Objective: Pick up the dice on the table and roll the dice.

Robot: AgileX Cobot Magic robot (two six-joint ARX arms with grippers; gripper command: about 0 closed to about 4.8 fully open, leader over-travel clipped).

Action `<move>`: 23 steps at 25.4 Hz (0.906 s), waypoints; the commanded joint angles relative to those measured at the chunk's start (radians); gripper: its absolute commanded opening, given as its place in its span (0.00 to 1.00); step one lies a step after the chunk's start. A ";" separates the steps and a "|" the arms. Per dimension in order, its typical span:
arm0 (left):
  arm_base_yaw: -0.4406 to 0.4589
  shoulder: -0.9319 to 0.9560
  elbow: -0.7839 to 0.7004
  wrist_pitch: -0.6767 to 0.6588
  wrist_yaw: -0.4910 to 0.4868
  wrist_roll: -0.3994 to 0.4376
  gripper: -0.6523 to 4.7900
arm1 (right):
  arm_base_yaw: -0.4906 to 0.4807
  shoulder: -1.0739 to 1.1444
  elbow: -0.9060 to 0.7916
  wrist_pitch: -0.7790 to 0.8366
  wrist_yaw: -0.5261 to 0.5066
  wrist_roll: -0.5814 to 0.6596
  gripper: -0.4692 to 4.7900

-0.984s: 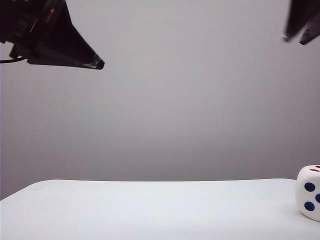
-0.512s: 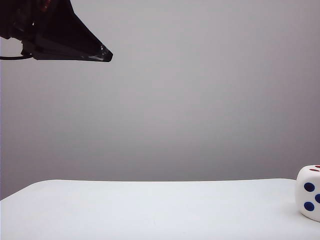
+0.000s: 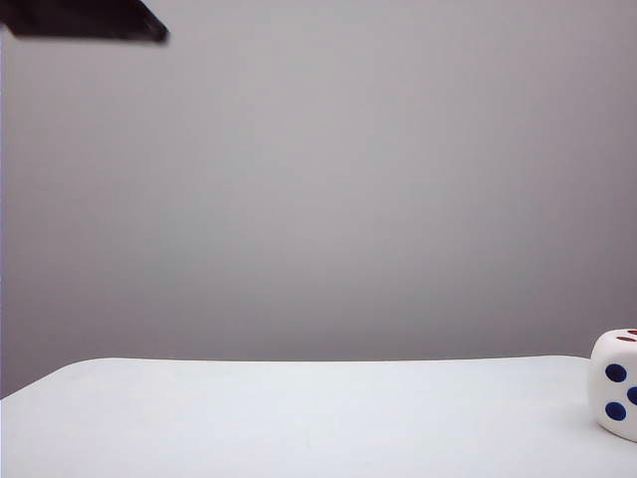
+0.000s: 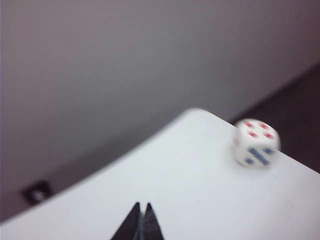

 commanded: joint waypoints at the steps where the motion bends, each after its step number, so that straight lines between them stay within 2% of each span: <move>1: 0.018 -0.041 -0.005 -0.050 -0.099 0.037 0.11 | 0.000 -0.090 -0.061 0.150 0.004 0.028 0.08; 5: 0.112 -0.060 -0.035 -0.064 -0.086 0.000 0.11 | 0.000 -0.184 -0.108 0.233 0.028 0.061 0.08; 7: 0.258 -0.100 -0.074 -0.043 0.037 -0.052 0.11 | -0.001 -0.286 -0.145 0.286 0.098 0.065 0.08; 13: 0.478 -0.195 -0.113 -0.048 0.172 -0.077 0.11 | -0.001 -0.387 -0.191 0.334 0.135 0.065 0.08; 16: 0.552 -0.270 -0.117 -0.069 0.151 -0.076 0.11 | 0.000 -0.454 -0.246 0.407 0.140 0.065 0.08; 18: 0.555 -0.343 -0.118 -0.069 0.108 -0.070 0.11 | 0.000 -0.517 -0.307 0.480 0.138 0.065 0.08; 23: 0.555 -0.511 -0.177 -0.064 0.049 -0.077 0.11 | 0.000 -0.631 -0.406 0.539 0.139 0.066 0.08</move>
